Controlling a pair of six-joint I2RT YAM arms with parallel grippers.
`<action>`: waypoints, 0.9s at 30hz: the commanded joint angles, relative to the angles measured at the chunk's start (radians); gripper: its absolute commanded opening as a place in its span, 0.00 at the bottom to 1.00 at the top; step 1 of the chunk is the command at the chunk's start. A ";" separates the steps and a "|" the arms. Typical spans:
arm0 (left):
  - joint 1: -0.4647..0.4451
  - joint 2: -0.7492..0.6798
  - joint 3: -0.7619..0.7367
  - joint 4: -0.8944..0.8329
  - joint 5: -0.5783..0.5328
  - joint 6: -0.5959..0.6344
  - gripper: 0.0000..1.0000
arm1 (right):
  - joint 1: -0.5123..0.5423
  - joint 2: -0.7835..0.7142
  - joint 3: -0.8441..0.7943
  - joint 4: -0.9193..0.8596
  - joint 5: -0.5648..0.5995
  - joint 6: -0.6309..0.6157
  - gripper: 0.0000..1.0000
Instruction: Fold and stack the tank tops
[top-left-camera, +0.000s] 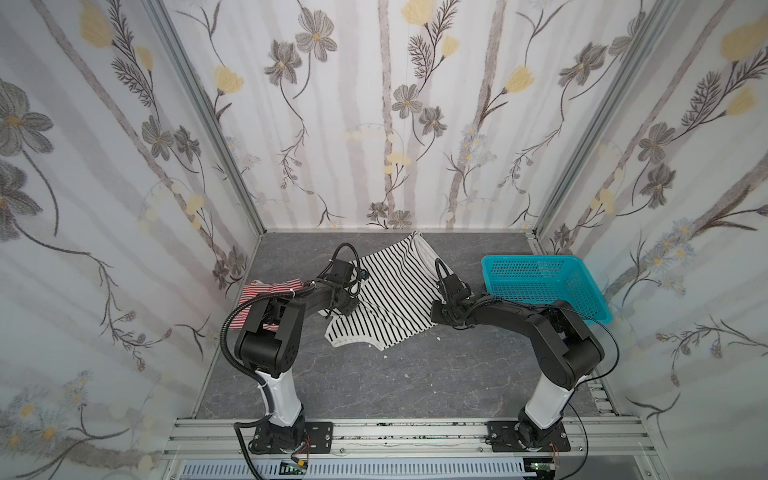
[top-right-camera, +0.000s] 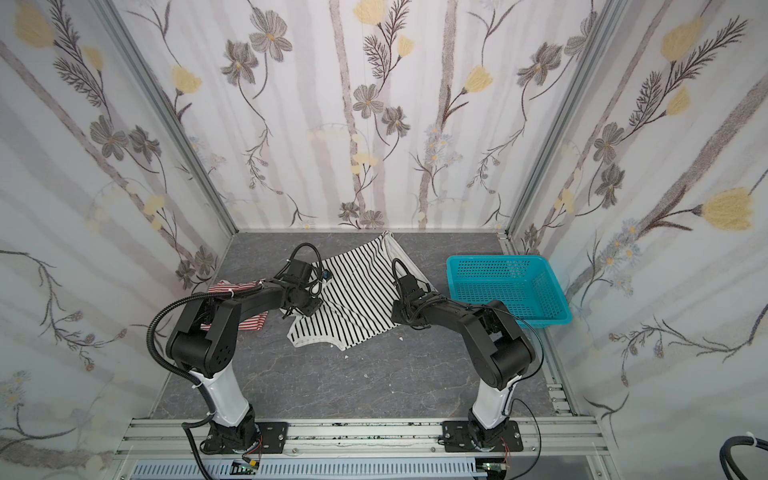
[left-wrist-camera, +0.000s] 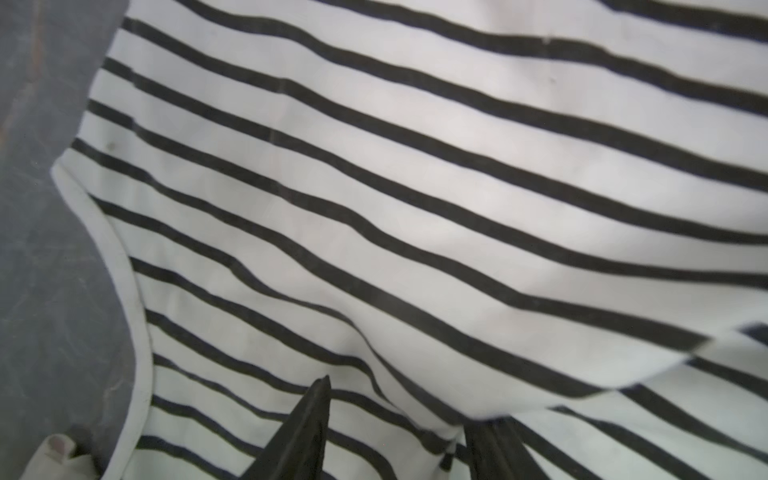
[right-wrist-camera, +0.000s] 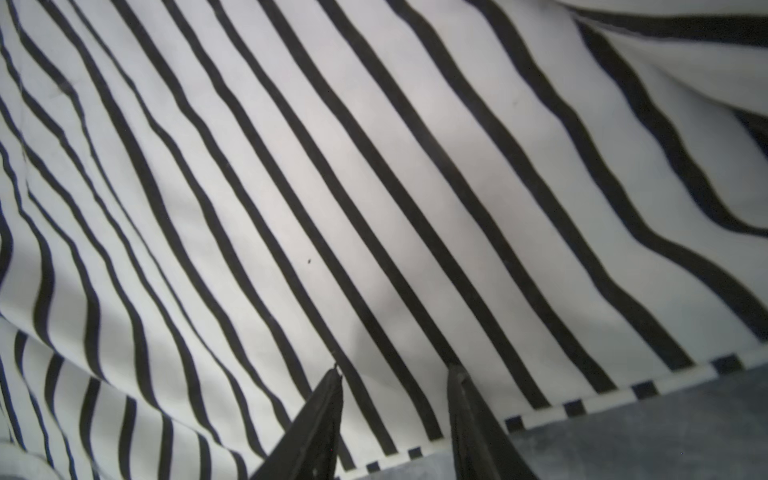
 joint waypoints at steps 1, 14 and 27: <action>0.034 0.077 0.061 -0.083 -0.112 0.076 0.53 | 0.047 -0.013 -0.036 -0.124 -0.026 0.048 0.44; 0.133 0.072 0.147 -0.091 -0.143 0.197 0.53 | 0.373 -0.066 0.032 -0.135 -0.204 0.191 0.44; 0.111 -0.187 -0.081 -0.122 0.066 0.067 0.55 | 0.252 -0.069 0.118 -0.297 0.095 0.130 0.45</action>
